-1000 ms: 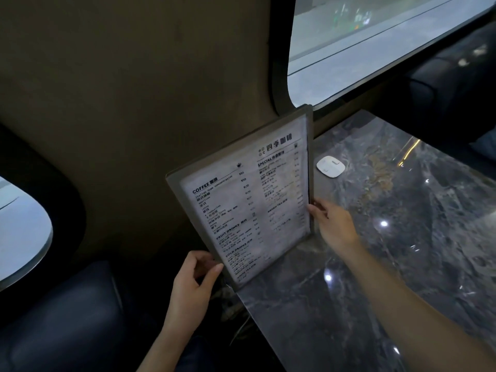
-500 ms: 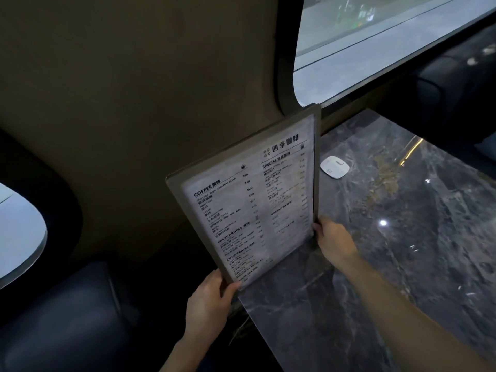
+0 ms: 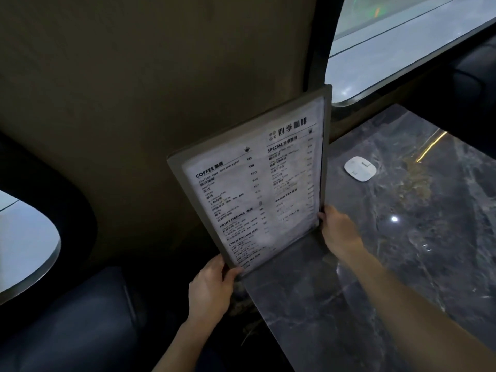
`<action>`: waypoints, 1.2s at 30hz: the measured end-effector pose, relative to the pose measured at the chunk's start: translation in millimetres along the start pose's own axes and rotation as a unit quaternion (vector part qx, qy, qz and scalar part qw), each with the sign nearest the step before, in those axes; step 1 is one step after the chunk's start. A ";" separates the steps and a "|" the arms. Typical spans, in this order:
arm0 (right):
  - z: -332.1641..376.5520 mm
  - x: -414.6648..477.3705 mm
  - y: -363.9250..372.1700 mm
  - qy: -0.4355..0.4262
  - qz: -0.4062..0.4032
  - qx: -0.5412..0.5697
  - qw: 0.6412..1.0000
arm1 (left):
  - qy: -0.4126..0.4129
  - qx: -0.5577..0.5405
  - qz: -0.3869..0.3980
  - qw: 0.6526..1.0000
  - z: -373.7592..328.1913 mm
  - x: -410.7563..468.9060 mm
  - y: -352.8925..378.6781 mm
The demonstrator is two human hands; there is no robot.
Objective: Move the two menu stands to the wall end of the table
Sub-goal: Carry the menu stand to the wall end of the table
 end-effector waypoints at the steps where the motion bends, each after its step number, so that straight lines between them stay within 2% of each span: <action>1: 3.3 2.9 0.0 -0.004 -0.012 -0.003 1.000 | -0.003 -0.001 -0.001 1.000 0.9 3.0 -1.4; 4: 10.1 9.5 1.5 -0.013 -0.028 -0.017 0.999 | -0.017 -0.005 -0.005 1.000 4.3 12.9 -4.9; 15: 33.0 25.2 1.5 -0.015 -0.001 -0.024 1.000 | -0.073 -0.019 -0.010 0.997 14.0 46.3 -21.3; 30: 41.7 39.6 2.3 -0.017 -0.016 -0.056 0.998 | -0.067 -0.036 -0.018 0.997 14.8 49.0 -22.1; 36: 33.0 31.6 -0.6 0.012 -0.022 -0.046 0.999 | -0.109 0.000 0.027 0.994 23.2 49.2 -25.8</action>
Point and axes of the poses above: each hand's wrist, its own x-axis towards the middle knuckle, its own y-axis out of the palm, z = x × y, the point moved 4 cm from there along x, towards the middle knuckle, and after that the axes turned 14 degrees about -x, right-handed, at the moved point
